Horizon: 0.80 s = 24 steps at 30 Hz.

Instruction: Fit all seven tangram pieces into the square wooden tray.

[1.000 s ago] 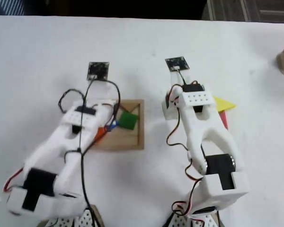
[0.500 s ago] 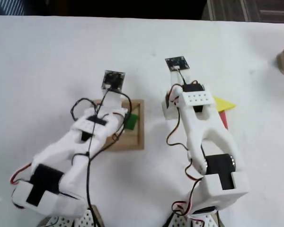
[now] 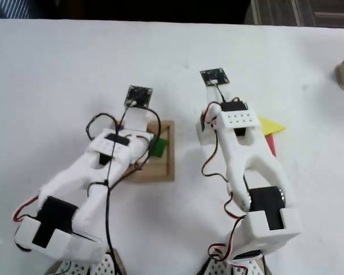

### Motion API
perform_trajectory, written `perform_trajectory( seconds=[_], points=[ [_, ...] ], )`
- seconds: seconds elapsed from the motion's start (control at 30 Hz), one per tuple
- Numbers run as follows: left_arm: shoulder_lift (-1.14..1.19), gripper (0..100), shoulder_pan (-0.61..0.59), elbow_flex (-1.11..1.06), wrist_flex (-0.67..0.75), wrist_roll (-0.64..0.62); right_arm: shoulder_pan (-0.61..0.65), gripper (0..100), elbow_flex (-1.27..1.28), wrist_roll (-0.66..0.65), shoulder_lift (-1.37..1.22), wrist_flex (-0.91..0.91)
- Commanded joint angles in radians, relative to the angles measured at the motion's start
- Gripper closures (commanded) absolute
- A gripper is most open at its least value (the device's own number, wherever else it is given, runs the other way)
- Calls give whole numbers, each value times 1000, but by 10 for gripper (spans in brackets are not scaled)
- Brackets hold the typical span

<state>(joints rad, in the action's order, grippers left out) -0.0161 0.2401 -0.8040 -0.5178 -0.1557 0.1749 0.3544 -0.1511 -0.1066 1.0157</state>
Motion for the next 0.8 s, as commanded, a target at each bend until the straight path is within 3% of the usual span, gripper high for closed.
perform_trajectory(
  seconds=[0.0,0.2,0.47,0.6,0.77],
  points=[
    [-2,979,-15,44,2,11,-5,981,-51,5,7,7],
    [-159,979,-2,-31,9,9,-4,980,-52,2,5,7],
    [-510,979,197,-364,213,9,-4,980,-52,2,4,7],
    [-467,979,311,-367,210,11,-4,980,-52,3,4,5],
    [-231,979,297,-226,207,11,-4,980,-52,3,4,5]
  ],
)
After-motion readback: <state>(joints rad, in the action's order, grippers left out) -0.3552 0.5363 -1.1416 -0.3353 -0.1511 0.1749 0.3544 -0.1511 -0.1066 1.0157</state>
